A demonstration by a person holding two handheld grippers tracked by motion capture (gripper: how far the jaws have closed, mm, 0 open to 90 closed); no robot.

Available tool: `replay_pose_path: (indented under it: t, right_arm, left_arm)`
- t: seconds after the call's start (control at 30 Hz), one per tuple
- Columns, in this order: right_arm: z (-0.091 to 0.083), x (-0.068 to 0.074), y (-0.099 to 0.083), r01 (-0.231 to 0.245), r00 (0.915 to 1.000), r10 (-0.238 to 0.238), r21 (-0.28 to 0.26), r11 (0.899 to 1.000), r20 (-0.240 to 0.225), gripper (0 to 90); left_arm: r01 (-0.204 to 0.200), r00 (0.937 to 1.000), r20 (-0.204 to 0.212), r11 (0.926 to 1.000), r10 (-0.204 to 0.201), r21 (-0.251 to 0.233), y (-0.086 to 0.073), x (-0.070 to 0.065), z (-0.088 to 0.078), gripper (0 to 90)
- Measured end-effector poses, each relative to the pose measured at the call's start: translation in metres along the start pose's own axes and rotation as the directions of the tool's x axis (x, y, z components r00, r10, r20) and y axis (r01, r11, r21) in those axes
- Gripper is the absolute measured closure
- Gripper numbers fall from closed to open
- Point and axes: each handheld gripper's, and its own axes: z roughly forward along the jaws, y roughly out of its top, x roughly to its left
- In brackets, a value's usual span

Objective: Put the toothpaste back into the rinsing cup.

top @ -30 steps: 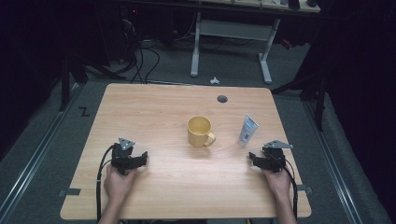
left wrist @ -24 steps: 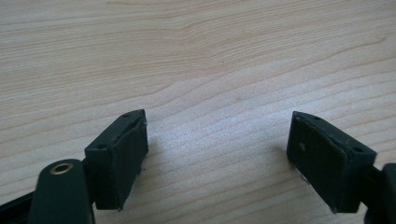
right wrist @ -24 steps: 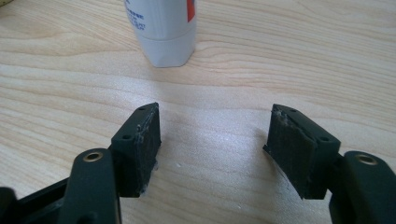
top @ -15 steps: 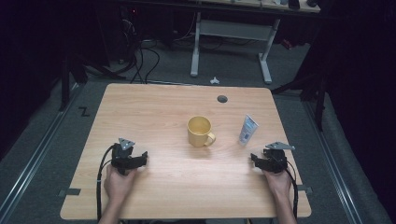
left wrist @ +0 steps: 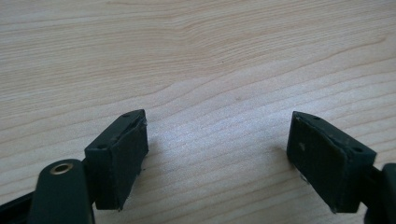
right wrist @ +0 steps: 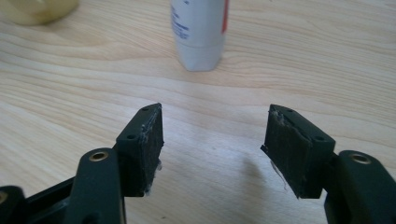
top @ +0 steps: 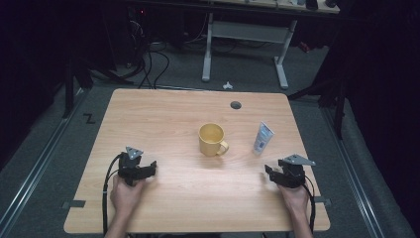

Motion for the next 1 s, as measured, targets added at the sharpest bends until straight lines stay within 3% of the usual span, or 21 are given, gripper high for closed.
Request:
replay_pose_path:
  t: [0.2,0.47,0.77,1.0]
  right_arm:
    - [-0.006,0.007,-0.001,-0.005,0.9999,0.005,-0.040,0.999,-0.017,41.4]
    - [-0.007,0.015,0.001,-0.004,0.9995,0.003,-0.049,0.999,-0.031,49.3]
    - [-0.004,0.024,0.011,0.002,0.9999,-0.003,-0.066,0.998,-0.016,48.8]
    - [-0.002,0.024,0.020,-0.021,0.9998,0.021,-0.077,0.997,-0.008,47.9]
  left_arm:
    - [0.000,1.0000,0.000,1.0000,0.000,0.000,0.000,0.000,0.000,21.0]
    - [0.001,1.0000,0.000,1.0000,-0.001,0.000,0.000,0.000,0.000,21.0]
    - [-0.001,1.0000,0.001,1.0000,0.001,0.000,0.000,0.000,0.000,21.0]
    - [-0.001,1.0000,0.001,1.0000,0.001,0.000,0.000,0.000,0.000,21.0]
